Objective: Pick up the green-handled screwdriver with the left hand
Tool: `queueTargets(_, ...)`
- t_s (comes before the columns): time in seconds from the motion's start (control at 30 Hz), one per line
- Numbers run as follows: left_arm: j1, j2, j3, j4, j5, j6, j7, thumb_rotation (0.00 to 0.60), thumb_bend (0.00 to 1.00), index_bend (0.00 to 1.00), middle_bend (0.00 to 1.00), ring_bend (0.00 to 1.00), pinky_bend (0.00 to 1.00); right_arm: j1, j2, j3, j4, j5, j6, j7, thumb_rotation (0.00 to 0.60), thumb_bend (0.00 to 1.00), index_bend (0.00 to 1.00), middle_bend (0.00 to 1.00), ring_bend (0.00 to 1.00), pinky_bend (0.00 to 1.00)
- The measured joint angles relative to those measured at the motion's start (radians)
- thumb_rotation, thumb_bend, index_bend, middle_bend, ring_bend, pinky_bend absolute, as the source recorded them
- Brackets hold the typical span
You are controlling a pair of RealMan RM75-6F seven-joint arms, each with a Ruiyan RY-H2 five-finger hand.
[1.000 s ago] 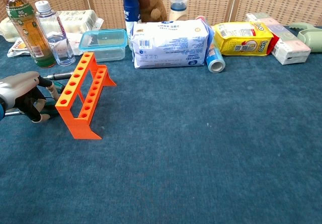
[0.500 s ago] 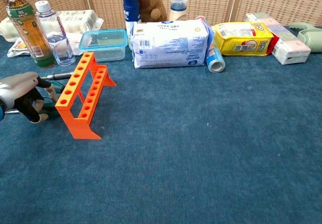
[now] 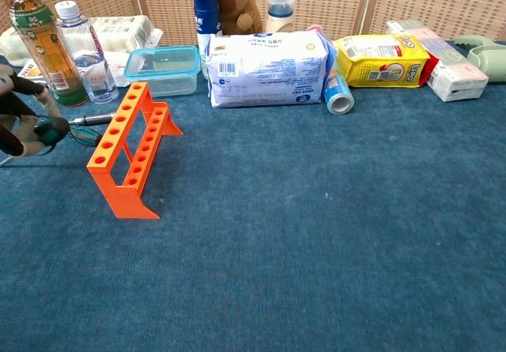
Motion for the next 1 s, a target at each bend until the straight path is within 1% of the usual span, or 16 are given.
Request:
queueTargets(0.37, 0.048, 0.157, 0.012, -0.199, 0.135, 0.049, -0.071, 0.600, 0.39, 0.52, 0.77, 0.81, 0.94, 0.003, -0.003, -0.001, -0.005, 0.003, -0.007, -0.013, 0.600, 0.01, 0.17, 0.08, 0.05, 0.00)
queueTargets(0.8, 0.098, 0.303, 0.042, -0.426, 0.271, 0.115, -0.088, 0.600, 0.39, 0.52, 0.77, 0.81, 0.94, 0.003, -0.002, -0.002, -0.009, 0.006, -0.011, -0.017, 0.600, 0.01, 0.17, 0.08, 0.05, 0.00)
queueTargets(1.0, 0.127, 0.395, 0.063, -0.539, 0.348, 0.114, -0.149, 0.600, 0.39, 0.52, 0.77, 0.81, 0.94, 0.004, -0.003, -0.003, -0.012, 0.005, -0.013, -0.025, 0.600, 0.01, 0.17, 0.08, 0.05, 0.00)
